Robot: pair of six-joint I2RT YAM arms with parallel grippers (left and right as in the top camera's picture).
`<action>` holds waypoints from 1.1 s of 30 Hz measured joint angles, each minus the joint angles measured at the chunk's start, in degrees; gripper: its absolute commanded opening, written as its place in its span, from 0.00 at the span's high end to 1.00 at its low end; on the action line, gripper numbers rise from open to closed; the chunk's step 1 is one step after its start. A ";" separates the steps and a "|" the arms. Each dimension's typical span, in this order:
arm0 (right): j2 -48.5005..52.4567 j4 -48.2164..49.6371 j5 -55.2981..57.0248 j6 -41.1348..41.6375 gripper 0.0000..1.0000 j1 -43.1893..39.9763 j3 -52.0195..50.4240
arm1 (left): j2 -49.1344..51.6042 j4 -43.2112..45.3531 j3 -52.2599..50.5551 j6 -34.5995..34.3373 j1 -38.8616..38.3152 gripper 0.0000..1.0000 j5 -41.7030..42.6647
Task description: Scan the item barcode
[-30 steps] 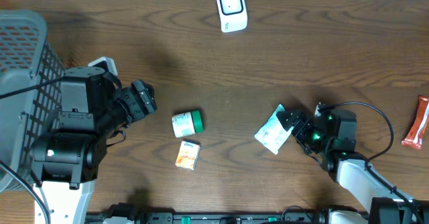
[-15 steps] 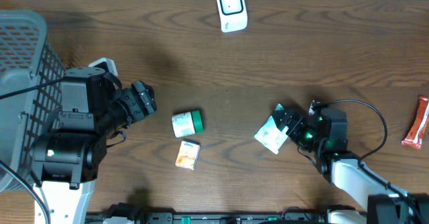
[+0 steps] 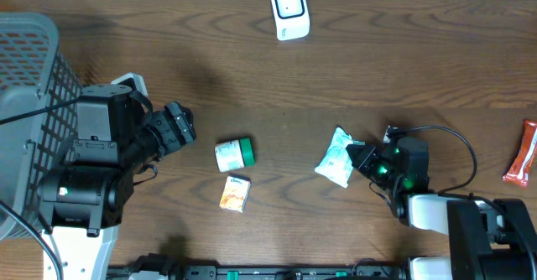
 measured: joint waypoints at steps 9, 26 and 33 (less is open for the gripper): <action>-1.75 6.25 -5.18 6.08 0.99 0.09 -4.24 | 0.00 0.00 0.00 0.00 0.00 0.15 -0.02; -41.66 -3.80 -10.69 28.35 0.98 0.11 -6.01 | 0.00 0.00 0.00 0.00 0.00 0.15 -0.02; -44.30 -8.37 -10.21 29.66 0.98 0.11 -5.97 | 0.00 0.00 0.00 0.00 0.00 0.15 0.00</action>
